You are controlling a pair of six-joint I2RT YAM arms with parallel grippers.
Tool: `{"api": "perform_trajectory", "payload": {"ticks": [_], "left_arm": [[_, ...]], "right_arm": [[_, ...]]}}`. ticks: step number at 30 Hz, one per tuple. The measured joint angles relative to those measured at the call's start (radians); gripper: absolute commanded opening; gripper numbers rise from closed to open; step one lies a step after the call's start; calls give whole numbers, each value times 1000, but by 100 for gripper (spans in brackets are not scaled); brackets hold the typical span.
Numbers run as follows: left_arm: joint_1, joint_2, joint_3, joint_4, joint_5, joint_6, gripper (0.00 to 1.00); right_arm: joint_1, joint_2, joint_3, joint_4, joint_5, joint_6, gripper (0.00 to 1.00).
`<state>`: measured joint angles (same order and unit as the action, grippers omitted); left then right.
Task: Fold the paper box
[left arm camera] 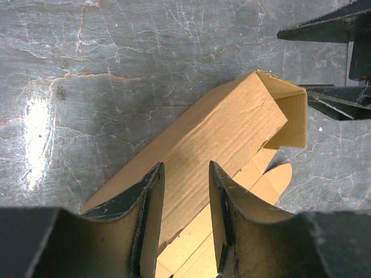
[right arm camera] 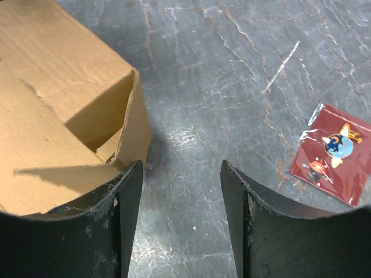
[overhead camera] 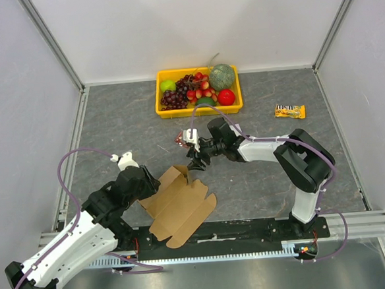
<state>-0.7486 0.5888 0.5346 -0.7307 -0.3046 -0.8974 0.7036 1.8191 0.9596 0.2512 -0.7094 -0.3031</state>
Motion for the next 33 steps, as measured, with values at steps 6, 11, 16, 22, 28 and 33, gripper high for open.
{"api": "perform_trajectory", "payload": {"ticks": [6,11,16,22,28,33], "left_arm": [[0,5,0,3,0,0,43],[0,5,0,4,0,0,43],[0,5,0,4,0,0,43],[0,5,0,4,0,0,43],[0,5,-1,4,0,0,43],[0,5,-1,5,0,0,43]], "right_arm": [[2,0,-4,-7,-64,-3,63],[13,0,-4,-31,-81,-9,63],[42,0,-4,-47,-86,-13,63],[80,0,-4,-57,-87,-16,63],[98,0,-8,-57,-88,-15,61],[103,0,-29,-44,-87,-3,57]]}}
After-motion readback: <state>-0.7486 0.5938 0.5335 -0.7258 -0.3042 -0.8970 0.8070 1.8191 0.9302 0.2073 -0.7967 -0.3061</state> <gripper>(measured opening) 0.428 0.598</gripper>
